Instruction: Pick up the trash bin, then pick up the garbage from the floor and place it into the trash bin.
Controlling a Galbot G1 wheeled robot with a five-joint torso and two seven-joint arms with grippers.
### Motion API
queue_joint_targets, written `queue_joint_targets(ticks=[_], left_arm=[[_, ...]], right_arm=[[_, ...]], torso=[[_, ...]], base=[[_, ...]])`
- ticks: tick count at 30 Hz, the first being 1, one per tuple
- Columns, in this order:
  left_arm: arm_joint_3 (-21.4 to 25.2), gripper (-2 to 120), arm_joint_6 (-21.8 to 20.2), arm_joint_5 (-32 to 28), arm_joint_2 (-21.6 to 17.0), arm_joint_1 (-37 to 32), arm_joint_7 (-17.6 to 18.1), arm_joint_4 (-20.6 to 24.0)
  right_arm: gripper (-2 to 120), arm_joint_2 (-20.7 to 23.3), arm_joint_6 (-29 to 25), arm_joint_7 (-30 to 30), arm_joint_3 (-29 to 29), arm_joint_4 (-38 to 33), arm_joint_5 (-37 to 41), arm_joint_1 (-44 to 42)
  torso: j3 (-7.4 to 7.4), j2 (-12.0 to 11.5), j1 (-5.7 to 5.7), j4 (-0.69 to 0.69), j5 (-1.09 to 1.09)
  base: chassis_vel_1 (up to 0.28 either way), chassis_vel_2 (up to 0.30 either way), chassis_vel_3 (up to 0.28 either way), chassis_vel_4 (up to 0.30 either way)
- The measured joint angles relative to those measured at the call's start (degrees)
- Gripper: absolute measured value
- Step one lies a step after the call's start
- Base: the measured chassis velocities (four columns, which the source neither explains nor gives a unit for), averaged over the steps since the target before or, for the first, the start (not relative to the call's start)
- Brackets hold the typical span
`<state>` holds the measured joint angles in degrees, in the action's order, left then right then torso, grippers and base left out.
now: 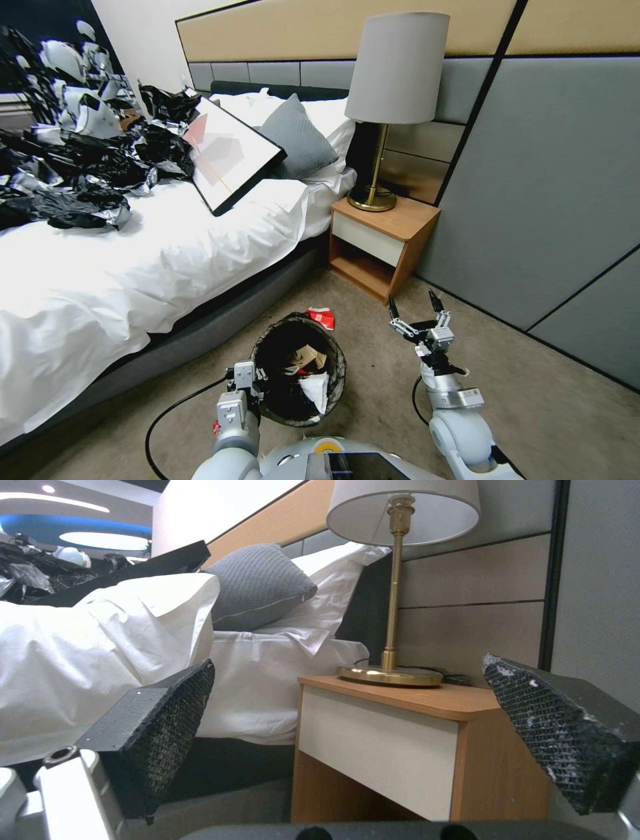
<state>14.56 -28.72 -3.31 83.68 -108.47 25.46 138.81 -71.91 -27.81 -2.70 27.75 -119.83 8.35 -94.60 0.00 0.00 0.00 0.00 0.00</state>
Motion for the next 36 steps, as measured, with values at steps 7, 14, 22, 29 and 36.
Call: queue_joint_targets(ticks=[7, 14, 22, 29, 36], left_arm=[[0.05, 0, 0.16, -0.38, -0.14, 0.10, -0.03, 0.16], [0.06, 0, 0.18, -0.65, -0.13, 0.15, -0.14, 0.25], [0.09, 0, 0.09, -0.75, -0.08, 0.14, -0.22, 0.34], [0.14, 0, 0.00, -0.75, 0.05, 0.10, -0.25, 0.41], [0.18, 0, 0.04, -0.76, 0.05, 0.11, -0.27, 0.40]], right_arm=[[100, 0.23, 0.41, 0.11, -0.37, 0.03, -0.22, 0.43], [100, 0.03, 0.53, 0.17, -0.98, 0.34, -0.59, 0.73], [100, 0.06, 0.34, 0.32, -0.56, 0.63, -0.46, 0.55], [100, -0.04, 0.28, 0.45, -0.60, 0.92, -0.38, 0.83], [100, -0.14, 0.20, 0.59, -0.68, 1.17, -0.37, 0.81]], torso=[[0.00, 0.00, 0.00, 0.00, 0.00], [0.00, 0.00, 0.00, 0.00, 0.00], [0.00, 0.00, 0.00, 0.00, 0.00], [0.00, 0.00, 0.00, 0.00, 0.00], [0.00, 0.00, 0.00, 0.01, 0.00]], base=[[0.000, 0.000, 0.000, 0.000], [0.000, 0.000, 0.000, 0.000], [0.019, 0.019, 0.021, 0.021], [0.086, 0.080, 0.080, 0.075], [0.104, 0.107, 0.107, 0.118]])
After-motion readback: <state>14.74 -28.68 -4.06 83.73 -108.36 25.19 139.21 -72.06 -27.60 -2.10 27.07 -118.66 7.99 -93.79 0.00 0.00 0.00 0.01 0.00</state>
